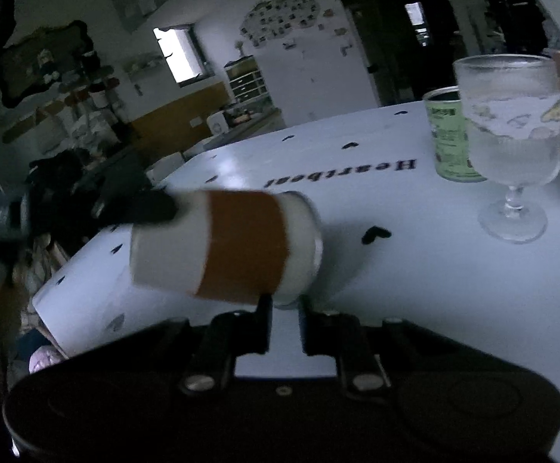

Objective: Flip cup upright
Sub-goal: 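Lift the cup with the left gripper and rotate it onto its side, then grasp the cup rim with the right gripper while the left gripper holds the base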

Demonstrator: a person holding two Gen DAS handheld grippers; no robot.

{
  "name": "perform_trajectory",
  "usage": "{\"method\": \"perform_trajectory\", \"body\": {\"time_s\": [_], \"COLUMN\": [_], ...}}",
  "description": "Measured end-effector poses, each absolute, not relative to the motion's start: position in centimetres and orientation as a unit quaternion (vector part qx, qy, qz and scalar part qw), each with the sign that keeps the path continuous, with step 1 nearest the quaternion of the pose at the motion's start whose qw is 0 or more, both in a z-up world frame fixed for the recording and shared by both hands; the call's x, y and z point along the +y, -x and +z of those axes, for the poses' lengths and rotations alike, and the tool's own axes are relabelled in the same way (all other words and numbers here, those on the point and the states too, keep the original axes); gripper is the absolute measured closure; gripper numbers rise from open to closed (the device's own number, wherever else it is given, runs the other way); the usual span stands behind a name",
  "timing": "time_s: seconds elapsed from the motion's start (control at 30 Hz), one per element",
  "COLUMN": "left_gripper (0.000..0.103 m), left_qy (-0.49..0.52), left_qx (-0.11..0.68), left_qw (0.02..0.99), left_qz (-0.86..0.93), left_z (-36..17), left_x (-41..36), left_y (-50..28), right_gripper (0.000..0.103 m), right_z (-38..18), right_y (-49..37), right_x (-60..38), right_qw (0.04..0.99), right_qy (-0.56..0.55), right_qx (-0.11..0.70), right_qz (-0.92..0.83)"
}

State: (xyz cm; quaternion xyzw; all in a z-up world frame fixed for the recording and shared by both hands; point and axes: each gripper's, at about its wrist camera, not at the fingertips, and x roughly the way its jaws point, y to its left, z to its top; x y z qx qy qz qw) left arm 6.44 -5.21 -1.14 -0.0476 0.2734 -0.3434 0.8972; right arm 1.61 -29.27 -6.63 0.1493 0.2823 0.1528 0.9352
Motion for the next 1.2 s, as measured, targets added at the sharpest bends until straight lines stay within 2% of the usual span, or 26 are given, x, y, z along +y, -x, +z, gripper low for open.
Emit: {"method": "perform_trajectory", "body": {"time_s": [0.13,0.23,0.27,0.3,0.37,0.5,0.63,0.87,1.03,1.2], "left_gripper": [0.048,0.050,0.049,0.049,0.050,0.050,0.049,0.049,0.049,0.049], "left_qy": [0.065,0.067,0.072,0.072,0.066,0.061,0.059,0.056,0.052,0.049], "left_qx": [0.296,0.323,0.320,0.315,0.311,0.302,0.296,0.293,0.285,0.280], "left_qw": [0.890,0.884,0.885,0.887,0.890,0.896,0.897,0.898,0.894,0.894], "left_qz": [-0.339,-0.330,-0.331,-0.330,-0.327,-0.321,-0.322,-0.325,-0.341,-0.346], "left_z": [-3.0,-4.6,-4.9,-5.0,-5.1,-5.4,-5.6,-5.7,-5.8,-6.2], "left_x": [-4.4,-4.9,-5.0,-5.0,-5.2,-5.2,-5.3,-5.1,-5.5,-6.8], "left_y": [-5.8,-6.2,-6.2,-6.1,-5.9,-5.0,-4.6,-4.4,-4.2,-4.5], "right_gripper": [0.071,0.059,0.052,0.041,0.026,0.017,0.016,0.018,0.020,0.024], "right_z": [-5.8,-4.9,-4.7,-4.4,-4.0,-3.6,-4.6,-6.9,-6.4,-2.8], "right_y": [-1.3,-1.3,-1.5,-1.7,-2.1,-4.1,-7.1,-10.7,-9.4,-6.6], "right_x": [-30.6,-31.3,-31.4,-31.5,-31.8,-31.7,-30.8,-29.1,-28.9,-28.2], "right_qw": [0.934,0.930,0.929,0.925,0.916,0.887,0.848,0.818,0.837,0.901], "right_qy": [-0.178,-0.206,-0.216,-0.231,-0.261,-0.324,-0.371,-0.378,-0.359,-0.266], "right_qx": [0.280,0.280,0.281,0.282,0.284,0.308,0.355,0.416,0.390,0.320], "right_qz": [0.129,0.116,0.112,0.109,0.111,0.118,0.131,0.124,0.134,0.123]}}
